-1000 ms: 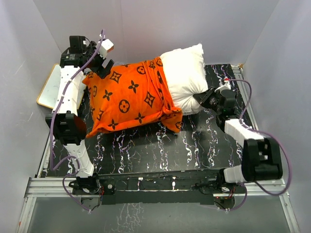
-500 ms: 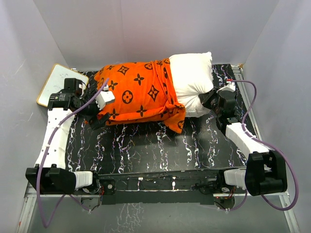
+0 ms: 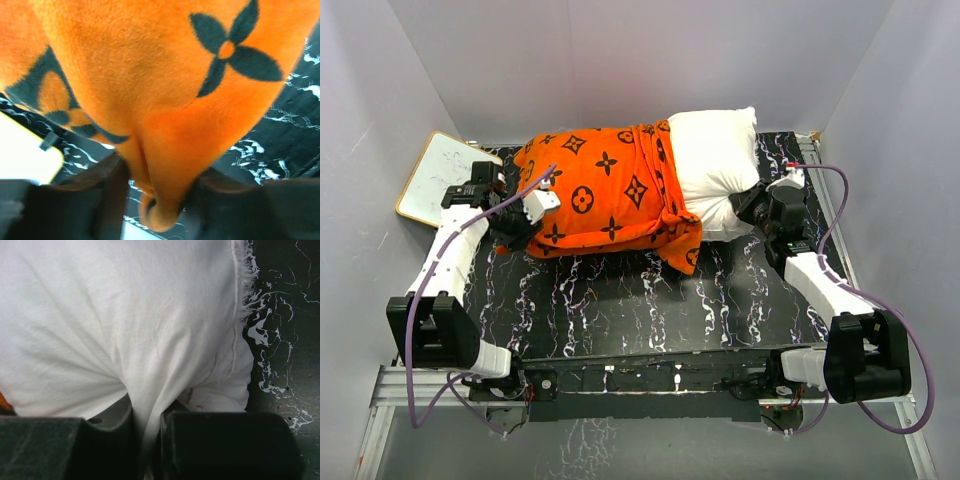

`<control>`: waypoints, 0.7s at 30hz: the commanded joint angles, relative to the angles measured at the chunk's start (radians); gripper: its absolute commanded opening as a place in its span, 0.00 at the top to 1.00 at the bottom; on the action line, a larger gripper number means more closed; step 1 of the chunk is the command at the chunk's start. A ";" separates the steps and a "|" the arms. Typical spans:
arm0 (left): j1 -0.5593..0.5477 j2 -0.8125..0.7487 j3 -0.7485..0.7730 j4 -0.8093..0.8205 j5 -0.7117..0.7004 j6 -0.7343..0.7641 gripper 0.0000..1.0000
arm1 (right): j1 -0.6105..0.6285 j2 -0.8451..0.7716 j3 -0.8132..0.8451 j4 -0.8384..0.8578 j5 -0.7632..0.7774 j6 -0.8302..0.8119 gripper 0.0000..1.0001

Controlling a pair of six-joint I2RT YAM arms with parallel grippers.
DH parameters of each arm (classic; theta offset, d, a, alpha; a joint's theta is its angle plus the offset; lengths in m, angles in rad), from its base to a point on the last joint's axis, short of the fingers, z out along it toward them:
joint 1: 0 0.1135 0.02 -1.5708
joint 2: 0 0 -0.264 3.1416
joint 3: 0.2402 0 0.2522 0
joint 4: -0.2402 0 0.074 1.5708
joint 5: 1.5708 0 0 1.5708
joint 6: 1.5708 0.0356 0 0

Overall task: Remove the pillowcase from the pillow
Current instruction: Remove the pillow from the pillowcase.

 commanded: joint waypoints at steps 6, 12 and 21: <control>0.130 -0.001 0.077 0.137 -0.056 -0.039 1.00 | -0.093 -0.008 0.066 0.019 0.126 0.052 0.92; 0.373 0.004 0.163 0.124 -0.009 0.084 1.00 | -0.168 -0.039 0.028 0.001 0.234 0.094 0.91; 0.673 0.122 0.382 0.196 0.071 0.126 1.00 | -0.240 -0.061 0.018 -0.020 0.258 0.097 0.91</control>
